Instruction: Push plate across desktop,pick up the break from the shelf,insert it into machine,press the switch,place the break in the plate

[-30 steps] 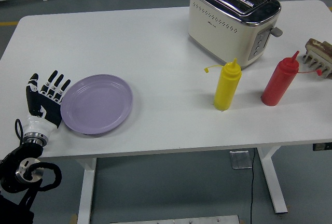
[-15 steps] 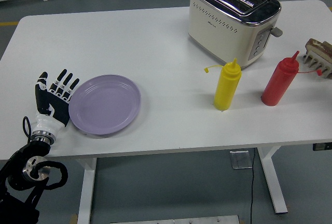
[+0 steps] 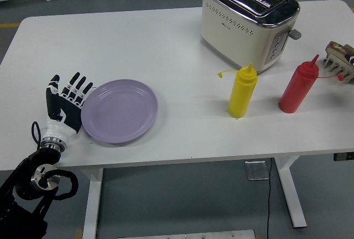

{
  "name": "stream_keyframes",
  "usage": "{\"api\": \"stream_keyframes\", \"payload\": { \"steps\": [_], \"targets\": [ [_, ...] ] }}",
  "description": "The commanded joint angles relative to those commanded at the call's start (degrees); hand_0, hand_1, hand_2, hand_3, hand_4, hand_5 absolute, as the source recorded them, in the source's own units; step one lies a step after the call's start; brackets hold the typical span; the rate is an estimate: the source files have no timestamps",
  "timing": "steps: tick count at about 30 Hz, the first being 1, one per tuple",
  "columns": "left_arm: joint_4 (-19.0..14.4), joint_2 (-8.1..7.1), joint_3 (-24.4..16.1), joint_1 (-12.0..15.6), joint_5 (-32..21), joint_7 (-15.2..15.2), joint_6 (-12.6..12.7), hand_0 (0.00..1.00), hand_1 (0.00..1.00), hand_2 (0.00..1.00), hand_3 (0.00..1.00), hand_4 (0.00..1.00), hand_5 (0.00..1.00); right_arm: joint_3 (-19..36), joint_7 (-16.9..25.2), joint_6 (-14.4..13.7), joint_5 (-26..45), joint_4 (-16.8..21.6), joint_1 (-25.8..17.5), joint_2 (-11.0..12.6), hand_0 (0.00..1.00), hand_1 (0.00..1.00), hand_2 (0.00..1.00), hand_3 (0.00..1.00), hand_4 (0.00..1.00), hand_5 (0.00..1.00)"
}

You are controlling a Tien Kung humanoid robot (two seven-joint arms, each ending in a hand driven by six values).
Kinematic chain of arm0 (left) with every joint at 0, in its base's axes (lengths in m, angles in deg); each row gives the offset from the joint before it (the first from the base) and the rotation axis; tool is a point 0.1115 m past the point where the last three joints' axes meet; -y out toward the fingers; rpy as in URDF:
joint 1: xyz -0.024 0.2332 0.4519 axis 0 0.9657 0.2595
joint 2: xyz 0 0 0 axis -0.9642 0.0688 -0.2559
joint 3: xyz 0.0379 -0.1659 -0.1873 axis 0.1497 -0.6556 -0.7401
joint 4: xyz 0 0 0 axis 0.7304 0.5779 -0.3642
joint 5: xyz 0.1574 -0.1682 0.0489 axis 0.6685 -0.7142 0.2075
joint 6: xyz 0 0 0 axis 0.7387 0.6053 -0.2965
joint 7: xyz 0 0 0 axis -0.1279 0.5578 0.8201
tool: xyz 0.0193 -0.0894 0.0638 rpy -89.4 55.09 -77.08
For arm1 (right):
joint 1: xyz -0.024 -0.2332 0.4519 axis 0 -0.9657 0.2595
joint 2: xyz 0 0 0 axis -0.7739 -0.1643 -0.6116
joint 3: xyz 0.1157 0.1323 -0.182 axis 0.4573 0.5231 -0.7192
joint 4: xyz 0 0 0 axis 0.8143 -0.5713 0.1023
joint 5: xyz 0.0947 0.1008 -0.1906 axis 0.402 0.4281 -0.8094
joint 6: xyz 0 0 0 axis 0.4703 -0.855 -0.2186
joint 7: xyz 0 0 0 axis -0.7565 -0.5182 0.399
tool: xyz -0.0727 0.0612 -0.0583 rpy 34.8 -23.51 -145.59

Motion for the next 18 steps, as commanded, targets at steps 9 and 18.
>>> {"api": "stream_keyframes", "payload": {
  "steps": [9, 18],
  "targets": [
    [1.5, 1.6, 2.7, -2.1, -0.6, 0.1, -0.2, 0.836, 0.878, 0.93, 0.856, 0.656, 0.998, -3.4, -0.9, -0.7, -5.7, -4.9, 4.2, -1.6, 0.821, 0.799, 0.81, 0.831, 0.789, 0.366],
    [2.6, 2.99, 5.5, -3.8, -1.2, 0.1, -0.3, 0.837, 0.878, 0.929, 0.857, 0.657, 0.998, -6.3, -1.4, -2.2, -8.3, -8.8, 7.4, -2.8, 0.698, 0.708, 0.701, 0.747, 0.768, 0.346]
  ]
}}
